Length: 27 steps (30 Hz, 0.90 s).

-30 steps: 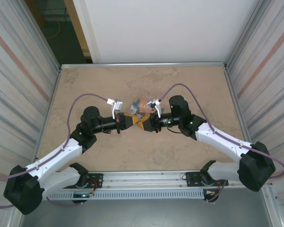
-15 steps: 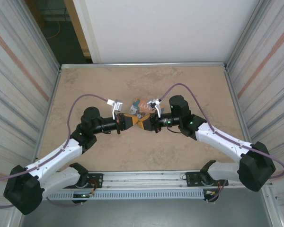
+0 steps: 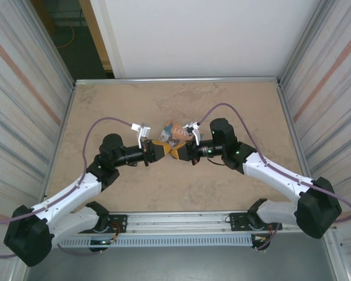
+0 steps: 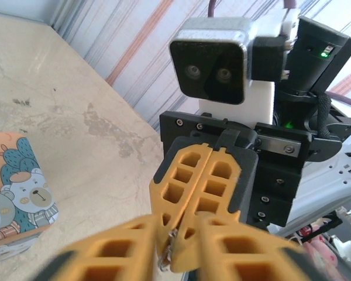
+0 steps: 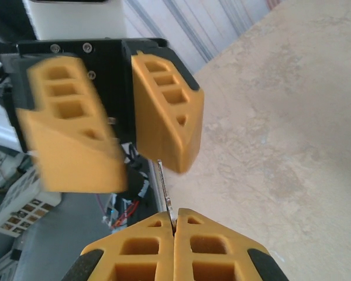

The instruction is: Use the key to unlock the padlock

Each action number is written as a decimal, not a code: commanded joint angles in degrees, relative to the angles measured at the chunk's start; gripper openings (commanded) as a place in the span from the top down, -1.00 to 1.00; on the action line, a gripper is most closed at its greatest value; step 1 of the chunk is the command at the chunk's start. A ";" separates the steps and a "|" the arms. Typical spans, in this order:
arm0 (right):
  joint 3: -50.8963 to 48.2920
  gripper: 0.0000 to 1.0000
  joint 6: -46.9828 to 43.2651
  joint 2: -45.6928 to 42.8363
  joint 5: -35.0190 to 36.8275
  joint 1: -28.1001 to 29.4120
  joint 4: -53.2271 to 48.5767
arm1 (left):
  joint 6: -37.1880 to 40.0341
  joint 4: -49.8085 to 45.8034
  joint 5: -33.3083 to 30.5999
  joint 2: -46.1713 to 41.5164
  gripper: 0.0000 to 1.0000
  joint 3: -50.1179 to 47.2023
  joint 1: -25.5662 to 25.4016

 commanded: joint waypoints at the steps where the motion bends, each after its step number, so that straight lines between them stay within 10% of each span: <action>1: 1.05 1.00 -4.44 -0.51 2.69 -1.18 -7.10 | 0.43 -0.44 -2.71 -2.59 -0.04 -1.15 0.33; 8: -0.61 1.00 -6.10 3.88 2.37 -6.23 -9.94 | 8.45 -18.92 -12.68 -5.61 -0.56 -0.49 0.45; 27: -0.23 1.00 -2.03 20.29 0.38 -14.89 -4.00 | 17.78 -17.64 -13.07 18.82 -0.51 1.35 -2.62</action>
